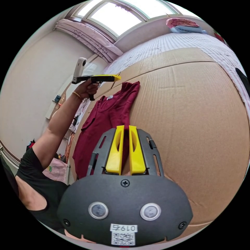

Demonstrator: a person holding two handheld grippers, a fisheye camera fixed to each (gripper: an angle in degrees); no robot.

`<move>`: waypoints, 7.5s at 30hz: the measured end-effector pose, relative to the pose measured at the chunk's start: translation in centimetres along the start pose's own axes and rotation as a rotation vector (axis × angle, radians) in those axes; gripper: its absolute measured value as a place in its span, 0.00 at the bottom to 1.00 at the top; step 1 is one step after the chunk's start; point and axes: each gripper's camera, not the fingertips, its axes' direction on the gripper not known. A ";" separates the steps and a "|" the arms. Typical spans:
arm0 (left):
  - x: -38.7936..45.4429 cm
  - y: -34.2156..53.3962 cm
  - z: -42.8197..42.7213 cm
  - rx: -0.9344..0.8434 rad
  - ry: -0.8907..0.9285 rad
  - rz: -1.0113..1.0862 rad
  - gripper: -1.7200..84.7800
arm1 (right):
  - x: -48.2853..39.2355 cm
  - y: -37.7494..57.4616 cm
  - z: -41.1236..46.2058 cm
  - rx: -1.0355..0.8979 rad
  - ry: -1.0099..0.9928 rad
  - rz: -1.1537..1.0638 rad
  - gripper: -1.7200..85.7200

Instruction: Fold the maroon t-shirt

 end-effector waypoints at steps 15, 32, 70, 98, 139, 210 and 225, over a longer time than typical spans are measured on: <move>1.1 4.4 1.3 -0.029 0.061 -0.080 0.05 | -6.0 -2.2 1.5 0.005 -0.006 0.007 0.04; 3.2 7.0 1.4 -0.010 -0.073 -0.151 0.04 | -15.0 -7.2 2.7 0.011 -0.009 0.001 0.07; 0.3 8.0 3.4 0.037 0.021 -0.193 0.04 | -28.4 -47.7 16.5 -0.276 -0.013 -0.096 0.04; 4.0 7.8 9.1 -0.017 -0.123 -0.218 0.06 | -34.5 -46.8 23.8 -0.199 0.262 -0.145 0.06; 21.8 33.8 11.6 0.452 -0.098 0.042 0.03 | -17.1 -9.2 19.3 0.156 0.287 -0.486 0.01; 41.8 126.8 7.4 0.382 -0.274 -0.678 0.03 | 48.2 39.9 49.1 0.248 0.575 -0.484 0.01; 39.7 134.0 0.8 0.433 -0.249 -0.647 0.03 | 60.2 30.0 64.9 -0.002 0.923 -0.630 0.09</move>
